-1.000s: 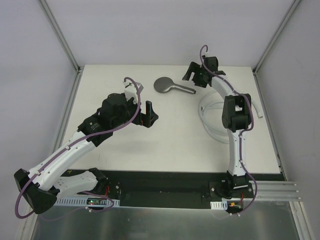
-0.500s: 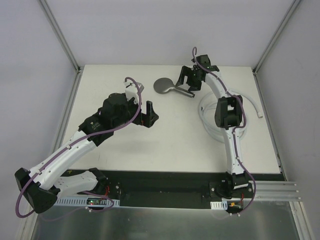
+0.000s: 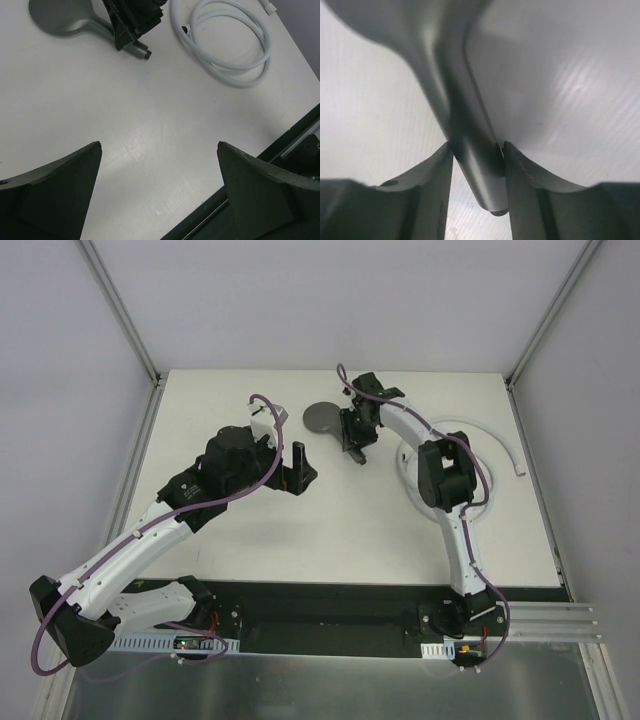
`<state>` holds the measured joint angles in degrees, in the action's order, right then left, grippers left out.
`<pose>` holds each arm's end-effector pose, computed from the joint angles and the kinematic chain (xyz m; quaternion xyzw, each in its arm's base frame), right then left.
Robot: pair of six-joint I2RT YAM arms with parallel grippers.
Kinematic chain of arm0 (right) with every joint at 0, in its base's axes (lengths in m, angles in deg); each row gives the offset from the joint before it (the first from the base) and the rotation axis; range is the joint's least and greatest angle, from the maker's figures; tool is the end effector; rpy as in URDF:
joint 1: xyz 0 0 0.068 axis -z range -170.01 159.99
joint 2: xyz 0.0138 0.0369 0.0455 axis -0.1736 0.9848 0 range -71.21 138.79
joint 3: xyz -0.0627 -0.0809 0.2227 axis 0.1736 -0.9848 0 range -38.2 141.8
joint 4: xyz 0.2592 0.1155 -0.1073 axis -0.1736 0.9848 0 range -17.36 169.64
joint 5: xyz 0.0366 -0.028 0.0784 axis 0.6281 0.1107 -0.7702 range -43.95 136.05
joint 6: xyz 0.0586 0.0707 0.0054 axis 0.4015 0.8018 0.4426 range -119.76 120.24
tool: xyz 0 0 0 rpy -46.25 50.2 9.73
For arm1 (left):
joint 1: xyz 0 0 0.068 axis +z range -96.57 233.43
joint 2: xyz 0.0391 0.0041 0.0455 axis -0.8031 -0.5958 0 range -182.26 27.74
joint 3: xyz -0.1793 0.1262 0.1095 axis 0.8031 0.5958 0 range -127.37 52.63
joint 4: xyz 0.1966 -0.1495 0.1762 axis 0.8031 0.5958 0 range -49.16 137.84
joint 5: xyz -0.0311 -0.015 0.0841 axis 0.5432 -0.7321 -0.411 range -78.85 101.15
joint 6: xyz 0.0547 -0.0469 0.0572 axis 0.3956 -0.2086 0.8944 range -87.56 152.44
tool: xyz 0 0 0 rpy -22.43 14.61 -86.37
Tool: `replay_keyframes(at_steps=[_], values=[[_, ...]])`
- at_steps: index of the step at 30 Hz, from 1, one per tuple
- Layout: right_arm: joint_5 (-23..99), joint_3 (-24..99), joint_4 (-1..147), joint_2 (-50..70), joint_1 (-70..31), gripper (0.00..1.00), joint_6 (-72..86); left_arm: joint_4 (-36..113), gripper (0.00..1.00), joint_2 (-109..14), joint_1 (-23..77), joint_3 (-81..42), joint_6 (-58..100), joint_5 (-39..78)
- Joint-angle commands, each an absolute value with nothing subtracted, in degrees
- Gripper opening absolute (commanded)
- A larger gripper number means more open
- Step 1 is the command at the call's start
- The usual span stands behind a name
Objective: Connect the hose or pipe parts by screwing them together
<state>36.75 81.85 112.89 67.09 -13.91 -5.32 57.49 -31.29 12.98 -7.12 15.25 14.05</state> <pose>0.5161 0.2434 0.1038 -0.2653 0.9222 0.1201 0.2546 0.2545 -0.2225 0.3358 0.1758 0.7785 -0.3079 0.5179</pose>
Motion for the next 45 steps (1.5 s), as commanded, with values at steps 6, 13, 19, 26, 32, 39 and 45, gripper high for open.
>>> replay_keyframes(at_steps=[6, 13, 19, 26, 32, 39, 45], values=[[41.6, 52.9, 95.0, 45.8, -19.8, 0.08, -4.5, 58.5, 0.96, -30.4, 13.3, -7.2, 10.2, 6.1], [32.4, 20.3, 57.8, 26.2, -21.9, 0.01, 5.8, 59.5, 0.91, -30.9, 21.0, -2.3, -3.1, 19.3], [29.1, 8.4, 46.6, 19.6, -24.7, 0.01, 10.4, 51.5, 0.9, -32.9, 26.0, 3.7, -7.9, 30.1], [26.9, 0.1, 36.7, 12.1, -28.9, 0.01, 14.4, 39.5, 0.88, -39.2, 25.5, 7.3, -11.7, 32.7], [27.3, -5.2, 30.5, 6.6, -31.1, 0.01, 17.6, 31.7, 0.86, -44.8, 24.1, 9.5, -14.1, 32.4], [28.6, -8.4, 26.1, 5.3, -33.1, 0.01, 19.7, 26.4, 0.78, -51.9, 20.0, 8.1, -17.3, 32.6], [29.6, -9.3, 24.7, 4.8, -33.8, 0.01, 20.5, 21.6, 0.59, -54.5, 19.8, 9.1, -19.9, 34.4]])
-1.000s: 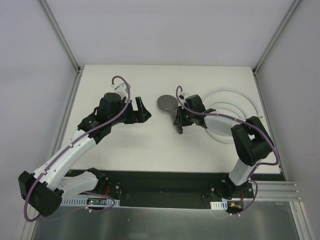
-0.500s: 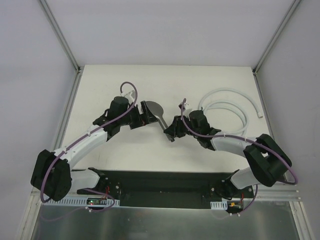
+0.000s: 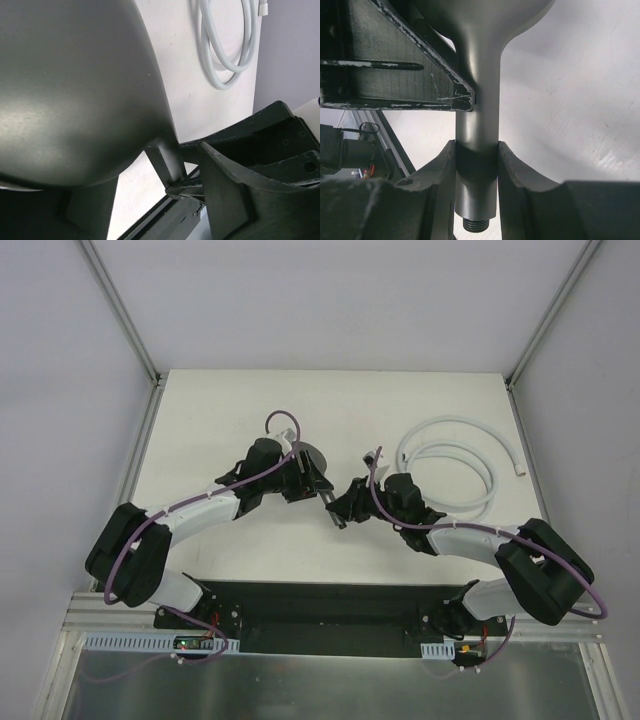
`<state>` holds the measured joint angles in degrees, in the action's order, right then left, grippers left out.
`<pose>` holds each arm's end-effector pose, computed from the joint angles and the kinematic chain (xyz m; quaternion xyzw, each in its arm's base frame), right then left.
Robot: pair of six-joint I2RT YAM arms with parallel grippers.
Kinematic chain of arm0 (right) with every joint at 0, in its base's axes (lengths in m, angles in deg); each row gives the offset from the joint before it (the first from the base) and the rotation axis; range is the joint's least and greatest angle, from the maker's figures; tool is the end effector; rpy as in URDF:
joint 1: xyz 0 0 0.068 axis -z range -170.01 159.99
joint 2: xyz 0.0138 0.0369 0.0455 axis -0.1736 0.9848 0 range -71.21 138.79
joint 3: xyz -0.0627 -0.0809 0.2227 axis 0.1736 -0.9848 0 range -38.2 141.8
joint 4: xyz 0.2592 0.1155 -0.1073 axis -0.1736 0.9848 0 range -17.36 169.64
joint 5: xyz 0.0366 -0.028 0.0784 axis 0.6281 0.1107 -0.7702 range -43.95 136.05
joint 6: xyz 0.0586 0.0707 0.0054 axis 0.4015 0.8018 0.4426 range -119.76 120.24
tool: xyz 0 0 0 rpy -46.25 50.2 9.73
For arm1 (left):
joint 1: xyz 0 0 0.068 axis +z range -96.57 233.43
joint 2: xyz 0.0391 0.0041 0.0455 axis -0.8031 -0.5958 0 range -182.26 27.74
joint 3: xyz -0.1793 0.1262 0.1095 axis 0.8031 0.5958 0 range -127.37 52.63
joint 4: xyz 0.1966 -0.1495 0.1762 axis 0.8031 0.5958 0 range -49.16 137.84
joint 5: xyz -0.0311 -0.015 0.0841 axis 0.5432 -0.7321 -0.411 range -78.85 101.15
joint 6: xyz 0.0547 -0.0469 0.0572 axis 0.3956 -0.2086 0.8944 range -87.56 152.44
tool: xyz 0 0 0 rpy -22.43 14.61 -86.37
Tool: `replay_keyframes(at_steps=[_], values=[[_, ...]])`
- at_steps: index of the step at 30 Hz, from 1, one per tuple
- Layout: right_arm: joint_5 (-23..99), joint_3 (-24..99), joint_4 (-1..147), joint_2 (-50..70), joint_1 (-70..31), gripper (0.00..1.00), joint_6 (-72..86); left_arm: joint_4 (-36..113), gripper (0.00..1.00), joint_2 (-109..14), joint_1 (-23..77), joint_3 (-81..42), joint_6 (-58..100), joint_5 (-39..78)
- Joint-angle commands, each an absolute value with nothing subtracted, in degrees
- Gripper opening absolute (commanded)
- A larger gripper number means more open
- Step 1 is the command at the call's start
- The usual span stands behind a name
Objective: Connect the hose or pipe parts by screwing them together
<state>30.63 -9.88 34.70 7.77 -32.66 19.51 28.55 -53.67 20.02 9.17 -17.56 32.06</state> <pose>0.2460 0.2565 0.1249 -0.2389 0.7410 0.4081 0.4767 0.3061 -0.2373 0.1500 -0.0245 0.8376 -0.4630 0.2888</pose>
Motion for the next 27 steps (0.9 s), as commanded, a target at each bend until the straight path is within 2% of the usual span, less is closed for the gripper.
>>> replay_keyframes(at_steps=[1, 4, 8, 14, 16, 17, 18, 20, 21, 23, 24, 27], values=[[29.6, -9.5, 24.6, 4.8, -33.9, 0.01, 20.7, 21.2, 0.54, -54.5, 19.7, 9.3, -20.0, 34.4], [29.5, -9.5, 24.0, 5.0, -34.2, 0.01, 20.8, 20.1, 0.5, -54.8, 19.7, 9.6, -20.1, 34.5], [29.8, -9.6, 22.8, 5.3, -34.4, 0.01, 22.2, 18.9, 0.34, -56.0, 19.5, 9.2, -20.0, 35.8], [30.5, -10.2, 20.4, 5.6, -34.6, 0.01, 24.3, 15.4, 0.16, -56.0, 19.2, 10.4, -20.1, 35.9], [30.8, -10.6, 20.5, 5.5, -34.6, 0.02, 24.8, 15.4, 0.05, -56.3, 19.3, 10.1, -19.9, 36.1], [31.5, -10.9, 20.5, 5.4, -34.7, 0.06, 25.0, 15.4, 0.01, -56.4, 19.3, 9.8, -19.6, 36.1], [31.8, -11.3, 20.9, 5.0, -34.6, 0.17, 25.3, 15.7, 0.0, -56.2, 19.3, 9.7, -19.4, 36.1], [33.6, -11.7, 21.7, 3.9, -34.5, 0.33, 25.7, 17.1, 0.0, -55.8, 19.5, 9.2, -18.5, 35.5], [34.4, -12.1, 23.2, 2.2, -34.5, 0.45, 26.0, 18.1, 0.0, -55.2, 19.7, 8.8, -17.8, 35.3], [37.8, -12.4, 26.1, -0.2, -34.2, 0.55, 26.3, 23.0, 0.0, -53.8, 20.4, 6.6, -15.3, 34.5], [39.2, -12.3, 30.9, -3.2, -34.1, 0.66, 26.5, 25.2, 0.0, -53.2, 21.3, 5.8, -14.2, 34.3], [45.7, -11.0, 43.7, -9.9, -32.7, 0.81, 25.9, 32.4, 0.0, -49.5, 24.3, 2.3, -9.1, 33.3]])
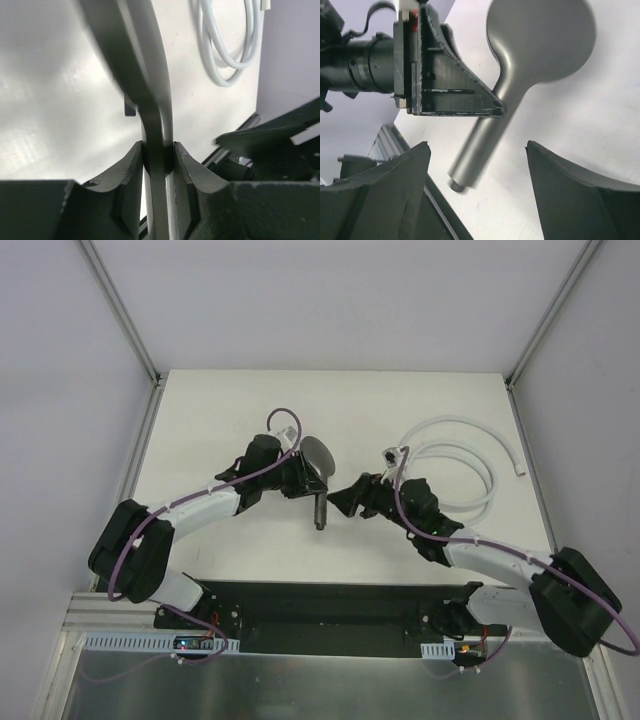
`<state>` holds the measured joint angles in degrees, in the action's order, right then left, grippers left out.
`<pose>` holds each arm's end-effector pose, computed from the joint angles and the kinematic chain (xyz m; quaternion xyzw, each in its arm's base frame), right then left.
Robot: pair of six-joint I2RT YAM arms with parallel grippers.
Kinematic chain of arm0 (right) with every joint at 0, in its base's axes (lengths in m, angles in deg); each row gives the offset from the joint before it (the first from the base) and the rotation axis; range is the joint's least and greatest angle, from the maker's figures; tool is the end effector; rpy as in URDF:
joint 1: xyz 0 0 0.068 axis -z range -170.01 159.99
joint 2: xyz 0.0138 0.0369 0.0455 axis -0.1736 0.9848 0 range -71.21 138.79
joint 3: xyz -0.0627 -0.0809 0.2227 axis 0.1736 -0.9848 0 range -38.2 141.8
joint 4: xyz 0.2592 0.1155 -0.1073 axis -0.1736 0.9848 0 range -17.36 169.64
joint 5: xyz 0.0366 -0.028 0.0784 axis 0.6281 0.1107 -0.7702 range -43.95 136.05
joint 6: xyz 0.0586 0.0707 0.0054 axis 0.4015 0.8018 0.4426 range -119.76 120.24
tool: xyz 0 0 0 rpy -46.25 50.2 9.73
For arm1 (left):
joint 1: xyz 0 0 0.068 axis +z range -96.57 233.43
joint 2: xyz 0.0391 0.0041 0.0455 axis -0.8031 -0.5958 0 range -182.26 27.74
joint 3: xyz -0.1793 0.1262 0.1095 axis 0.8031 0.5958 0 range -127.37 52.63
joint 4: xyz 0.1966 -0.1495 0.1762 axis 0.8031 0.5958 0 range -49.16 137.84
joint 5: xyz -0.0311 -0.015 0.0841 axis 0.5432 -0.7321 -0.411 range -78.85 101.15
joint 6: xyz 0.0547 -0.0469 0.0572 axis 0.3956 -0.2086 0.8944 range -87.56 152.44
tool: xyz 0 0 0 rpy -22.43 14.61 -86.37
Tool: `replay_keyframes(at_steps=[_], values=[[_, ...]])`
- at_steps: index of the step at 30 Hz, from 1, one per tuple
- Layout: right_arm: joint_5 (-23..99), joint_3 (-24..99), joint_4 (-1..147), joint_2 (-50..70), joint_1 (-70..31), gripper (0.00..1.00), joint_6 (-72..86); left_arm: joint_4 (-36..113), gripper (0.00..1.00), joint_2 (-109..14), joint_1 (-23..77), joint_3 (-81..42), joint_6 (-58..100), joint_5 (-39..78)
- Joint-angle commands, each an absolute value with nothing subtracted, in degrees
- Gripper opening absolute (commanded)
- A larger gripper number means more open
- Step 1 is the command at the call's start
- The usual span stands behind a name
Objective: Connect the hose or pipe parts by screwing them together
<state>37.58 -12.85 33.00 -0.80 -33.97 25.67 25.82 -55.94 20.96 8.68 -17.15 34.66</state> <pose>0.2384 0.2468 0.1580 -0.1679 0.7201 0.4268 0.5206 0.3122 -0.2377 0.1459 -0.0140 0.8315 -0.4761 0.2859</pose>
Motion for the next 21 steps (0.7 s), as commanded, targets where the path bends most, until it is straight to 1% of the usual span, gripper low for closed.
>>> replay_keyframes(at_steps=[1, 2, 3, 5, 6, 7, 9, 10, 12, 13, 16, 18, 19, 20, 21], values=[[50.0, -9.1, 47.5, -11.5, -31.3, 0.82, 25.6, 34.1, 0.0, -48.4, 25.1, 1.4, -7.8, 33.2], [51.3, -8.1, 51.3, -12.8, -30.4, 0.84, 24.8, 36.1, 0.0, -45.9, 25.9, -0.4, -4.9, 33.0], [52.4, -6.8, 58.7, -14.7, -29.2, 0.85, 22.6, 40.0, 0.0, -44.7, 26.7, -1.3, -3.7, 32.2], [54.9, -1.7, 66.5, -15.6, -24.1, 0.85, 19.8, 44.8, 0.0, -40.8, 28.8, -4.1, 0.1, 31.8], [55.7, 0.4, 72.5, -15.5, -21.8, 0.85, 18.4, 46.4, 0.0, -39.3, 29.2, -4.8, 1.5, 31.4], [56.9, 2.0, 76.1, -15.3, -17.6, 0.85, 14.3, 49.9, 0.0, -37.8, 29.4, -5.4, 2.9, 29.9], [58.5, 7.3, 82.9, -13.1, -13.2, 0.85, 11.0, 51.9, 0.0, -33.1, 29.4, -5.0, 6.8, 28.2], [60.5, 8.8, 84.8, -12.1, -9.1, 0.85, 9.0, 52.2, 0.0, -31.3, 29.4, -4.1, 7.4, 26.2], [61.0, 12.6, 87.6, -8.7, -5.6, 0.84, 7.8, 51.5, 0.0, -26.3, 29.4, 0.1, 6.6, 23.4], [57.9, 13.6, 87.6, -7.6, -3.0, 0.84, 7.0, 50.6, 0.0, -25.2, 29.5, 1.5, 6.0, 20.9], [50.0, 16.6, 87.3, -3.6, -1.6, 0.84, 5.5, 52.3, 0.01, -24.2, 29.4, 3.5, 6.4, 18.3], [44.2, 16.7, 84.5, -1.9, -1.8, 0.82, 6.7, 55.8, 0.04, -25.9, 29.5, 2.4, 6.6, 17.5], [37.4, 14.8, 81.7, -1.5, -2.7, 0.82, 6.9, 56.5, 0.09, -26.6, 29.5, 2.0, 6.5, 17.6], [35.7, 13.8, 77.7, -1.1, -3.8, 0.81, 8.8, 57.8, 0.13, -27.9, 29.5, 1.5, 5.7, 18.1], [35.7, 13.5, 77.5, 0.3, -6.8, 0.81, 10.7, 58.2, 0.18, -28.4, 29.6, 1.3, 5.0, 18.7]])
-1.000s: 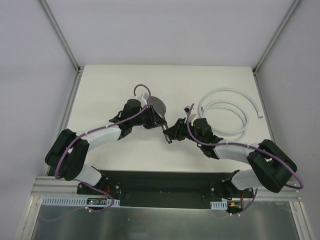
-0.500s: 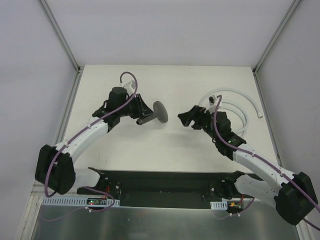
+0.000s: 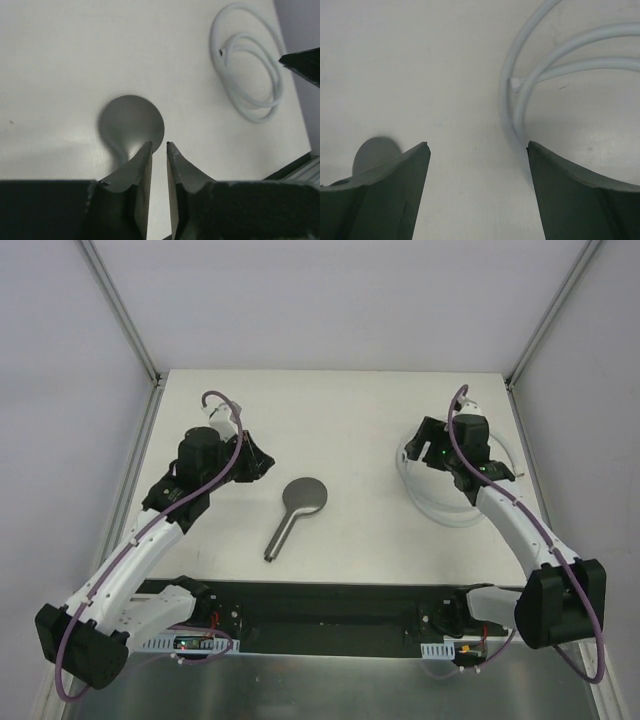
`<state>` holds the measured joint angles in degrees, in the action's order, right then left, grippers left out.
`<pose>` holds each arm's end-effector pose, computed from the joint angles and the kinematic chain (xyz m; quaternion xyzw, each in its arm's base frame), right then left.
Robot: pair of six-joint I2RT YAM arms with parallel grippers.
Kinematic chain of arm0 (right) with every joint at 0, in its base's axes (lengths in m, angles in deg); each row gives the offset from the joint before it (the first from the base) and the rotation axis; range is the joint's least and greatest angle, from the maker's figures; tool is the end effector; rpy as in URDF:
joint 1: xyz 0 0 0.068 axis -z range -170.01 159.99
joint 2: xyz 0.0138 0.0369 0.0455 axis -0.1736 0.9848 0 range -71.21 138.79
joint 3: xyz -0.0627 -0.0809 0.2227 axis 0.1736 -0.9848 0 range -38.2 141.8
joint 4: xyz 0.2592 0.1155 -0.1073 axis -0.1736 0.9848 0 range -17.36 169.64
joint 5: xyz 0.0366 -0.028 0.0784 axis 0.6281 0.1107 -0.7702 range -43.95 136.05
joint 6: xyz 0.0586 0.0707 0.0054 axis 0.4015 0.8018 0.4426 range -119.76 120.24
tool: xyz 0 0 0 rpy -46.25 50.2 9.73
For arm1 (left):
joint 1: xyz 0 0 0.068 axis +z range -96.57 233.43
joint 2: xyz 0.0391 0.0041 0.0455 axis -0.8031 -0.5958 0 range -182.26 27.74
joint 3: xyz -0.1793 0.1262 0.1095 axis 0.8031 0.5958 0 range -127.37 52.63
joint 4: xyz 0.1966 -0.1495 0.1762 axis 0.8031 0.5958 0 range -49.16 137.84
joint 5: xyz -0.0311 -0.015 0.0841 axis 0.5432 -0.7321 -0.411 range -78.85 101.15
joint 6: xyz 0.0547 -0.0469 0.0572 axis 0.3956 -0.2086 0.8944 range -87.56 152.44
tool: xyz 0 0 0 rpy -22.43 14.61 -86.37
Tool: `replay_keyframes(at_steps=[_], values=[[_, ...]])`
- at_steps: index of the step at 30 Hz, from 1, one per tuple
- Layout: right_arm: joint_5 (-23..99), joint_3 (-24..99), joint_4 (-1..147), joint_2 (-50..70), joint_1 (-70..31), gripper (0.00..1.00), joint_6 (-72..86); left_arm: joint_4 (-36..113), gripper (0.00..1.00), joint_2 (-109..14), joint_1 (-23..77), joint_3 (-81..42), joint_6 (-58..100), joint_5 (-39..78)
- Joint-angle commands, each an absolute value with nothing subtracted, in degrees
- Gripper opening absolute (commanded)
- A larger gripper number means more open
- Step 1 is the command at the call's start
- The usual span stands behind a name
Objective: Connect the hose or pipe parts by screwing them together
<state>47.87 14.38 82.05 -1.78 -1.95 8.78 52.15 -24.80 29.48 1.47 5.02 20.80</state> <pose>0.3645 0.0744 0.2380 -0.0169 0.8490 0.0805 0.5219 0.2861 -0.1423 0.3190 0.0290 0.7794 -0.3289 0.5325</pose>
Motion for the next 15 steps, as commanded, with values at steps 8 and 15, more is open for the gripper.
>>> replay_keyframes(at_steps=[8, 15], values=[[48.0, 10.5, 69.2, 9.5, -30.1, 0.78, 37.8, 65.8, 0.6, -32.9, 35.4, 2.7, 1.6, 25.6], [57.0, 8.9, 56.2, 16.9, -45.8, 0.83, 50.1, 65.9, 0.75, -25.0, 42.5, 10.5, 0.5, 26.1]])
